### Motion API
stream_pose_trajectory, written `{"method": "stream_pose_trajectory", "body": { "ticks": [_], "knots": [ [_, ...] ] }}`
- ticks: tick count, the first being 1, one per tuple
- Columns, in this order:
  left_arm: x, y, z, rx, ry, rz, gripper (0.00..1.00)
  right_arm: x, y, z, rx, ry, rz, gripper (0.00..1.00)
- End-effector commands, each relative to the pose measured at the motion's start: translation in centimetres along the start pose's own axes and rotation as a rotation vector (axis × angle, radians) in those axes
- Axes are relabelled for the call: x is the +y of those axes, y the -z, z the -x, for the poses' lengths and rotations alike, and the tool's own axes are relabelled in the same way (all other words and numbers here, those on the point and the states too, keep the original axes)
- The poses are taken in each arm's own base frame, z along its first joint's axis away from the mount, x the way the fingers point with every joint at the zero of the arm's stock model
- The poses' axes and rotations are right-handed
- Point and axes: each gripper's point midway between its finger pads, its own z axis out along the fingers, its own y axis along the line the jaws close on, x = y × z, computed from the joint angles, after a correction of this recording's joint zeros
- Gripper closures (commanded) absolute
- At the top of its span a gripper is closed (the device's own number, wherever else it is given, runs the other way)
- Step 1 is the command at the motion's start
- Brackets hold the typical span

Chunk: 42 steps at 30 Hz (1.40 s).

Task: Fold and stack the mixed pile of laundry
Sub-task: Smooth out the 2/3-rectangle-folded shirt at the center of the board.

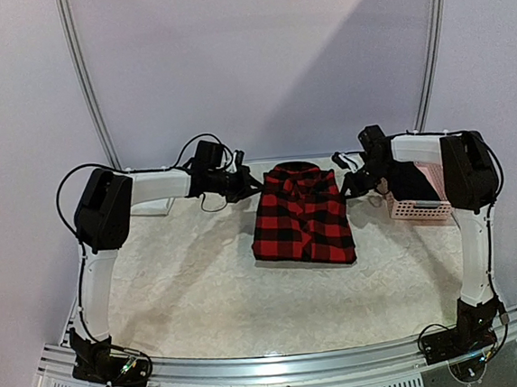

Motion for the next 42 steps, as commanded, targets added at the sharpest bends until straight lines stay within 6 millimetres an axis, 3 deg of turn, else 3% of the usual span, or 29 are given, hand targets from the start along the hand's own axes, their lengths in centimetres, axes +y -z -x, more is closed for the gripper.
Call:
{"method": "stream_pose_trajectory", "body": {
  "ticks": [1, 6, 10, 13, 16, 18, 21, 22, 25, 27, 30, 33, 36, 39, 42],
  "knots": [
    [0.1, -1.5, 0.6, 0.001, -0.023, 0.004, 1.00, -0.2, 2.7, 1.7, -0.077, 0.006, -0.041, 1.00],
    [1.9, -2.5, 0.5, 0.020, -0.003, 0.052, 1.00, -0.4, 2.8, 2.6, -0.100, 0.007, -0.041, 0.99],
    [4.4, -3.5, -0.5, 0.048, 0.038, 0.101, 1.00, -1.1, 0.9, 2.7, -0.056, -0.014, -0.018, 0.94],
    [5.2, -3.7, -0.8, 0.045, 0.048, 0.118, 1.00, -1.8, -0.7, 2.0, -0.016, -0.024, -0.016, 0.83],
    [4.0, -2.5, 0.2, 0.009, 0.017, 0.118, 0.81, -1.7, 0.0, 1.9, -0.017, -0.013, -0.031, 0.69],
    [2.5, -1.0, 1.5, -0.034, -0.030, 0.123, 0.69, -1.3, 1.8, 2.3, -0.036, 0.005, -0.059, 0.60],
    [-0.8, 2.6, 2.6, -0.089, -0.126, 0.136, 0.56, 0.3, 5.9, 3.1, -0.099, 0.048, -0.089, 0.48],
    [-1.5, 3.8, 2.2, -0.096, -0.156, 0.150, 0.55, 1.3, 7.9, 3.4, -0.134, 0.066, -0.091, 0.46],
    [-4.7, 6.2, 0.1, -0.101, -0.248, 0.147, 0.53, 4.4, 10.8, 2.2, -0.183, 0.099, -0.018, 0.43],
    [-6.3, 6.4, -2.3, -0.069, -0.276, 0.096, 0.54, 7.1, 11.4, 0.7, -0.184, 0.114, 0.105, 0.43],
    [-8.0, 5.3, -5.8, -0.012, -0.249, -0.026, 0.65, 10.5, 11.4, -1.5, -0.165, 0.092, 0.311, 0.47],
    [-8.4, 3.7, -8.1, 0.008, -0.175, -0.144, 0.80, 12.8, 10.0, -3.7, -0.100, 0.034, 0.478, 0.52],
    [-7.4, 1.8, -10.6, 0.051, -0.099, -0.191, 0.91, 14.1, 7.3, -5.9, -0.004, 0.010, 0.544, 0.59],
    [-6.0, 0.3, -13.2, 0.089, -0.067, -0.185, 0.94, 14.8, 4.6, -7.9, 0.087, -0.006, 0.564, 0.64],
    [-3.5, -0.8, -15.3, 0.120, -0.027, -0.136, 0.96, 15.1, 2.1, -10.0, 0.173, -0.021, 0.574, 0.66]
  ]
}}
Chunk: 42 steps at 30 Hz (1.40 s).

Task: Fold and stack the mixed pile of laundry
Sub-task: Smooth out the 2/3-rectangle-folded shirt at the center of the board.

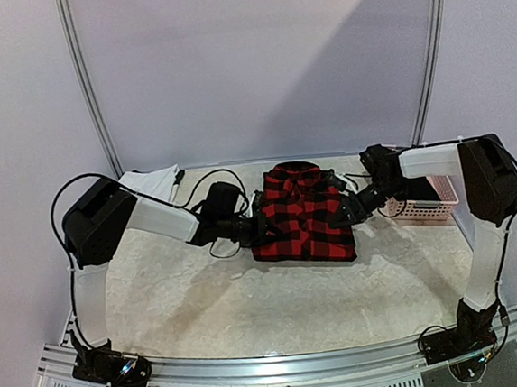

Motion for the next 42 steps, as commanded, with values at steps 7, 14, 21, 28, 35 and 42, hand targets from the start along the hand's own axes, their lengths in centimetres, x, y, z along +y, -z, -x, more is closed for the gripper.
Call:
{"method": "stream_pose_trajectory", "body": {
  "ticks": [7, 14, 21, 28, 35, 42],
  "knots": [
    [5.4, -3.1, -3.7, 0.048, 0.099, 0.074, 0.96, -3.8, -5.8, -5.1, 0.185, -0.177, 0.023, 0.69],
    [8.0, -3.3, -5.6, 0.068, 0.105, 0.145, 0.96, -6.2, -6.6, -7.5, 0.248, -0.254, -0.055, 0.68],
    [-0.4, 1.9, 0.8, 0.005, -0.303, 0.165, 0.70, -2.8, -2.4, -2.8, 0.154, -0.066, -0.093, 0.58],
    [-5.9, 7.8, 2.0, 0.094, -0.915, 0.390, 0.50, 1.3, 3.7, -0.8, 0.065, 0.219, -0.257, 0.45],
    [-2.4, 8.0, -5.7, 0.419, -1.477, 0.471, 0.47, 0.9, 5.6, -3.5, 0.091, 0.636, -0.443, 0.39],
    [-0.3, 5.5, -7.0, 0.476, -1.505, 0.478, 0.47, 0.4, 5.2, -4.8, 0.102, 0.889, -0.541, 0.36]
  ]
}}
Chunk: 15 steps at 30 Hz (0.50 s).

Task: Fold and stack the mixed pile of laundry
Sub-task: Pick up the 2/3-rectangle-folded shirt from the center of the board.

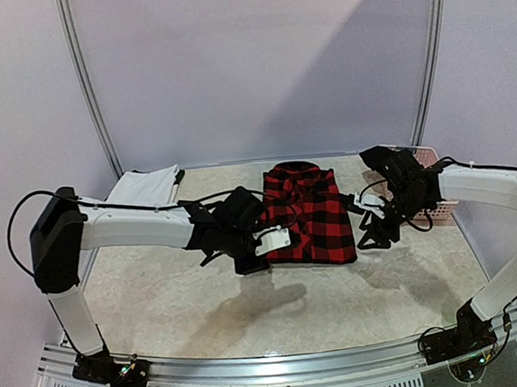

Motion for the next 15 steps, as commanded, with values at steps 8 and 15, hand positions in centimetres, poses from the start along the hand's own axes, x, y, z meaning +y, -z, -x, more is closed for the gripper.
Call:
{"method": "stream_pose_trajectory", "body": {
  "ticks": [8, 15],
  "knots": [
    [0.7, -4.7, -1.1, 0.090, -0.132, 0.079, 0.47, -0.2, -1.3, 0.5, 0.042, 0.333, -0.183, 0.36],
    [0.4, -4.8, -1.4, 0.114, -0.148, 0.089, 0.49, 0.8, -4.7, -0.3, 0.144, 0.481, -0.188, 0.36]
  ]
}}
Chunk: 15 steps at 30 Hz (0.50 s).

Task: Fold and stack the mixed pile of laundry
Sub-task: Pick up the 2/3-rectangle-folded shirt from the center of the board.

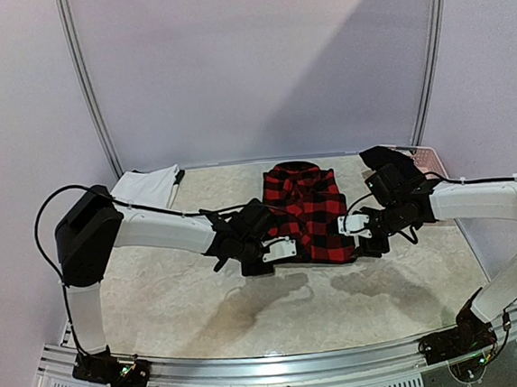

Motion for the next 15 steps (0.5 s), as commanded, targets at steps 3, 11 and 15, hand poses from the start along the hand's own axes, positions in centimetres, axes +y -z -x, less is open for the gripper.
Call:
{"method": "stream_pose_trajectory", "body": {
  "ticks": [3, 11, 15],
  "knots": [
    [0.1, 2.4, 1.0, -0.037, -0.035, 0.029, 0.49, 0.4, -2.1, -0.7, 0.069, 0.106, -0.022, 0.36],
    [1.0, 4.7, 3.2, -0.161, -0.106, 0.063, 0.44, 0.7, -1.7, -0.7, 0.058, 0.093, -0.024, 0.36],
    [-0.1, 2.6, 3.4, -0.146, -0.102, -0.005, 0.43, 0.8, -1.8, -1.0, 0.066, 0.088, -0.027, 0.35]
  ]
}}
